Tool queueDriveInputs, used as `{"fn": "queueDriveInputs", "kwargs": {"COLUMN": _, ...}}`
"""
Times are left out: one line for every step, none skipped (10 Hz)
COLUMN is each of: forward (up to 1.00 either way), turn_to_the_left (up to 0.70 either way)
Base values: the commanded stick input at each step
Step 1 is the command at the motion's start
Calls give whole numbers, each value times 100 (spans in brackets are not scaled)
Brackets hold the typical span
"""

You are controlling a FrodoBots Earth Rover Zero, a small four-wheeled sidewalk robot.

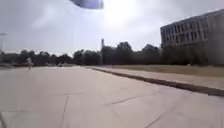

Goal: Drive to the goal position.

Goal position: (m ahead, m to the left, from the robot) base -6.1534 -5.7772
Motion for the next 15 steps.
{"fn": "queueDriveInputs", "kwargs": {"forward": -100, "turn_to_the_left": 40}}
{"fn": "queueDriveInputs", "kwargs": {"forward": -100, "turn_to_the_left": 40}}
{"fn": "queueDriveInputs", "kwargs": {"forward": -100, "turn_to_the_left": 40}}
{"fn": "queueDriveInputs", "kwargs": {"forward": -100, "turn_to_the_left": 40}}
{"fn": "queueDriveInputs", "kwargs": {"forward": -100, "turn_to_the_left": 40}}
{"fn": "queueDriveInputs", "kwargs": {"forward": -100, "turn_to_the_left": 40}}
{"fn": "queueDriveInputs", "kwargs": {"forward": -100, "turn_to_the_left": 40}}
{"fn": "queueDriveInputs", "kwargs": {"forward": -100, "turn_to_the_left": 40}}
{"fn": "queueDriveInputs", "kwargs": {"forward": -100, "turn_to_the_left": 40}}
{"fn": "queueDriveInputs", "kwargs": {"forward": -22, "turn_to_the_left": 87}}
{"fn": "queueDriveInputs", "kwargs": {"forward": 49, "turn_to_the_left": 70}}
{"fn": "queueDriveInputs", "kwargs": {"forward": 100, "turn_to_the_left": 26}}
{"fn": "queueDriveInputs", "kwargs": {"forward": 100, "turn_to_the_left": -40}}
{"fn": "queueDriveInputs", "kwargs": {"forward": 100, "turn_to_the_left": -40}}
{"fn": "queueDriveInputs", "kwargs": {"forward": 100, "turn_to_the_left": -40}}
